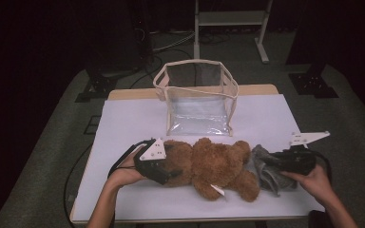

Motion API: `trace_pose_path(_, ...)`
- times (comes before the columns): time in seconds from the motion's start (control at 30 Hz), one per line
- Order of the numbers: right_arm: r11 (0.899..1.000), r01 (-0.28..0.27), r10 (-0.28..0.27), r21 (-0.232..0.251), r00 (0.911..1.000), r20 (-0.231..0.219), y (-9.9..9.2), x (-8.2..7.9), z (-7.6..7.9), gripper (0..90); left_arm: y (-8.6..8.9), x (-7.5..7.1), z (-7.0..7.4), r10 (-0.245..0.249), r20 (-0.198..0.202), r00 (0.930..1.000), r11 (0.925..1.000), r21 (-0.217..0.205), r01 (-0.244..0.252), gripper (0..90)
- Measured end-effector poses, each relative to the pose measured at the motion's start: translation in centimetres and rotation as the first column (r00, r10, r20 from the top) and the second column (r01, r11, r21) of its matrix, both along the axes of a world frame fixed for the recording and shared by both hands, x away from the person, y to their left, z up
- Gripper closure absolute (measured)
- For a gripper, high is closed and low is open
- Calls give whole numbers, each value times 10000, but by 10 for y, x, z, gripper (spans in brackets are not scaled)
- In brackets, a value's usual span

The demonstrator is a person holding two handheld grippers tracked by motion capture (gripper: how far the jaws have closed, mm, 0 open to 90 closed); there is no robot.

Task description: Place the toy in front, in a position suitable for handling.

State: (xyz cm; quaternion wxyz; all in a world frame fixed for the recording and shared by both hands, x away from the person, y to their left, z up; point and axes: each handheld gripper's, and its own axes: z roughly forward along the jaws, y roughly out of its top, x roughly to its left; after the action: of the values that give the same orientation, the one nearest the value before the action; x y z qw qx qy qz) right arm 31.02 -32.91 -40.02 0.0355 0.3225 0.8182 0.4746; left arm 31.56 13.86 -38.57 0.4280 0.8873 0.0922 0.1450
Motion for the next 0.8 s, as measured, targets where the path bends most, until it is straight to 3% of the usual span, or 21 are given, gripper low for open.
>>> trace_pose_path(0.1,9982,591,-591,-76,9982,49,-22,-8,1,745,0,0,0,-18,17,10000,10000,25,18,152)
trace_pose_path(0.23,9912,1086,-1090,-750,9940,-12,-36,-14,-9,713,0,0,0,-40,6,10000,10000,21,40,146)
trace_pose_path(0.37,9862,1219,-1259,-1121,9916,-290,-38,-11,-24,580,0,0,0,-52,5,10000,10000,29,51,131)
trace_pose_path(0.43,9839,1311,-1347,-1215,9907,-215,-39,-9,-25,504,0,-1,0,-52,-6,10000,10000,51,52,120)
trace_pose_path(0.6,9883,1312,-1315,-778,9913,15,-40,-7,-11,404,2,-1,1,-51,-26,10000,10000,77,51,101)
trace_pose_path(0.8,9960,799,-777,-392,9955,551,-28,-8,9,347,7,-3,4,-70,-2,10000,10000,9,70,100)
